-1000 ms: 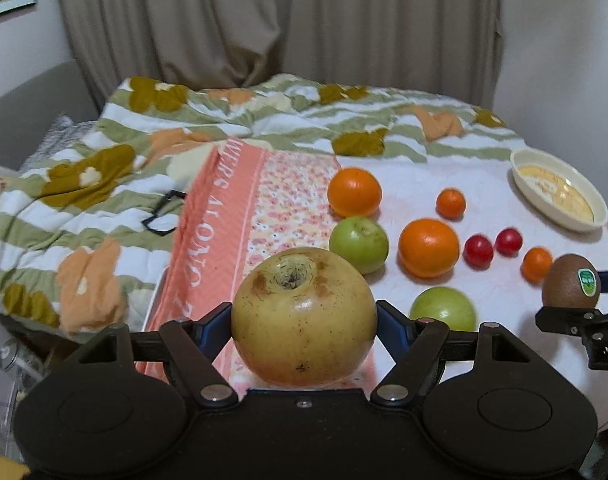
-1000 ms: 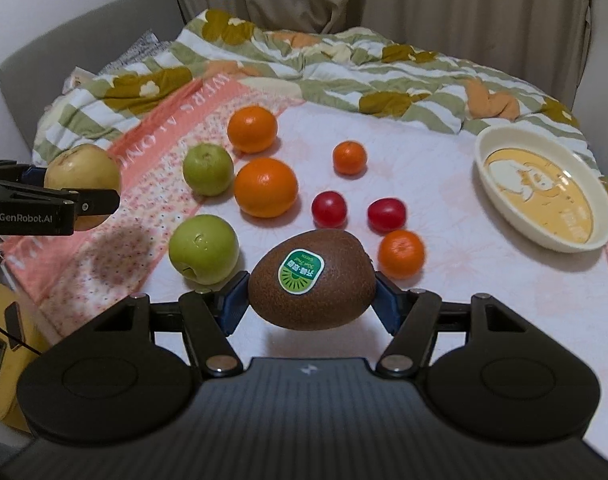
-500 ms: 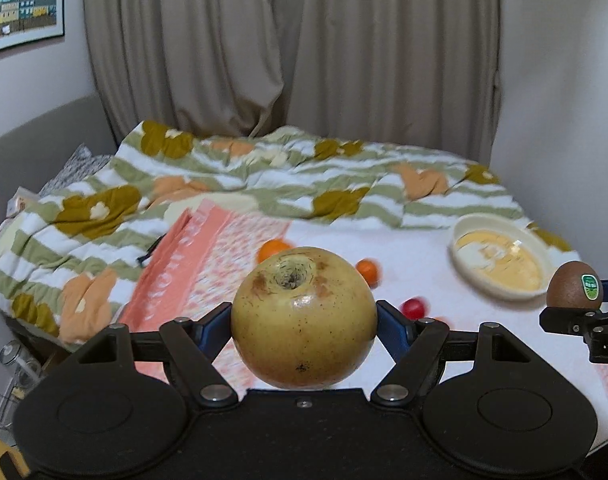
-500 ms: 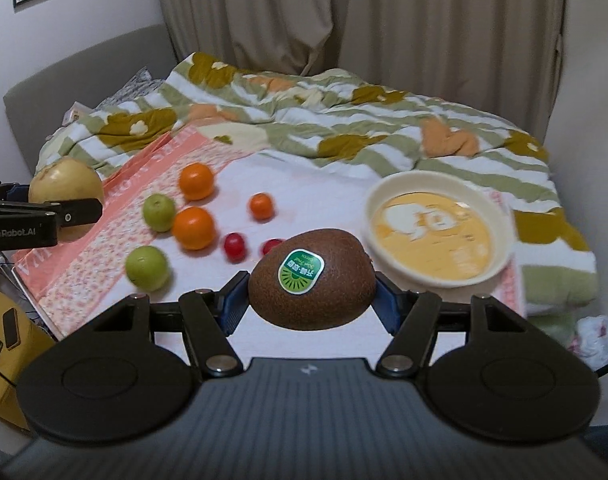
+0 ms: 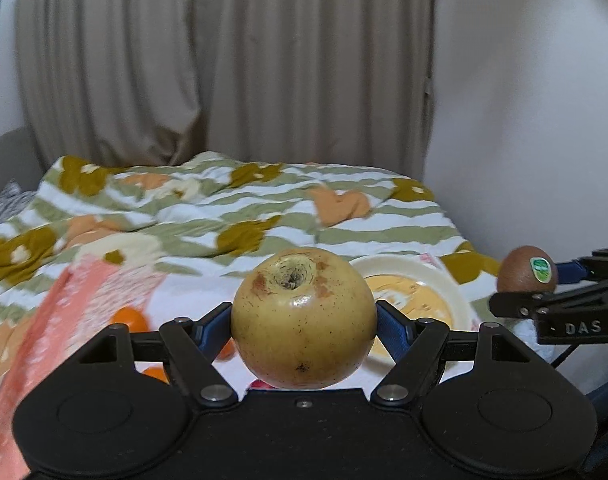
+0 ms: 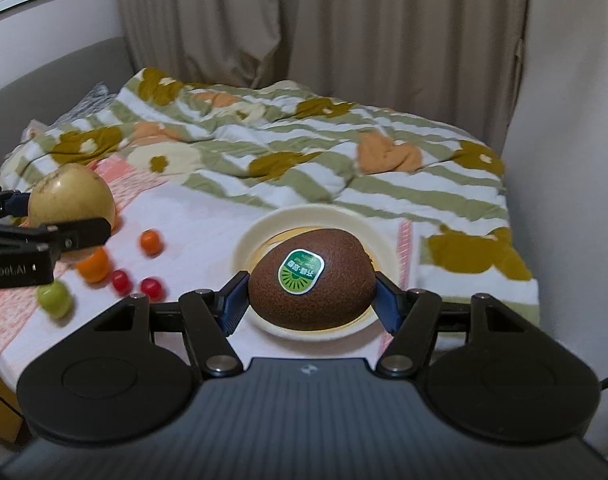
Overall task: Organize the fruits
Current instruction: 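Carry the pear and kiwi to the white bowl with both tools, then release the pear and kiwi into the bowl, opening both tools, then grasp the green apple with the left tool while the right tool grasps a tangerine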
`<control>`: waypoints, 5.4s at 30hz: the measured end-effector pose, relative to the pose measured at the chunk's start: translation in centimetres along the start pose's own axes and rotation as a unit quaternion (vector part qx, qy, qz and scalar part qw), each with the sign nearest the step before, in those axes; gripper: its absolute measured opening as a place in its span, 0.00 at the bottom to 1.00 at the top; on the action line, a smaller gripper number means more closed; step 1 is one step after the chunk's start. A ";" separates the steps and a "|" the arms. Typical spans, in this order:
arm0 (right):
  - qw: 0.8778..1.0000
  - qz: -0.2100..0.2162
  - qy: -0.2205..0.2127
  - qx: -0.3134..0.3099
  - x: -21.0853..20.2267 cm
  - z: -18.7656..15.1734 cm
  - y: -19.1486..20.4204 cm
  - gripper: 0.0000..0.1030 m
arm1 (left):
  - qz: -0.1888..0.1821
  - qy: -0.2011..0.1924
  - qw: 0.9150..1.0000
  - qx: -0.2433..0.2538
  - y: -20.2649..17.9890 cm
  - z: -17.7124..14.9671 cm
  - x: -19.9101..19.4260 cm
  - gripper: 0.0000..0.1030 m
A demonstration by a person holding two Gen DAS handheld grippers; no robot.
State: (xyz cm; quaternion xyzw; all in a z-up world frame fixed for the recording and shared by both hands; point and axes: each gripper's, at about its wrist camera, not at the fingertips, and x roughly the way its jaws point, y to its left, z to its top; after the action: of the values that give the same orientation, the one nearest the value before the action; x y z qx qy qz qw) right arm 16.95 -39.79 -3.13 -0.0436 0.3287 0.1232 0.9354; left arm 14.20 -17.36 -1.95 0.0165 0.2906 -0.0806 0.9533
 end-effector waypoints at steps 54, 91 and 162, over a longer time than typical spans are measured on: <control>0.996 -0.038 0.056 0.054 13.1 3.9 -9.5 0.77 | -0.065 0.092 0.987 0.115 -6.4 2.7 19.9 1.00; 0.995 -0.043 0.047 -0.075 14.5 0.1 -3.1 1.00 | -0.007 0.072 0.997 0.022 -0.5 0.6 8.6 1.00; 0.993 -0.062 0.058 0.079 9.4 -7.6 21.0 1.00 | -0.067 0.097 0.989 0.089 16.9 -13.5 2.9 0.75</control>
State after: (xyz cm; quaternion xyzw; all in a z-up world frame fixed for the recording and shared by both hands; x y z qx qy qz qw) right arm 14.00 -18.86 -14.99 0.0027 0.3877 0.0357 0.9211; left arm 11.91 -0.03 -15.10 0.0901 0.3738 -0.1676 0.9078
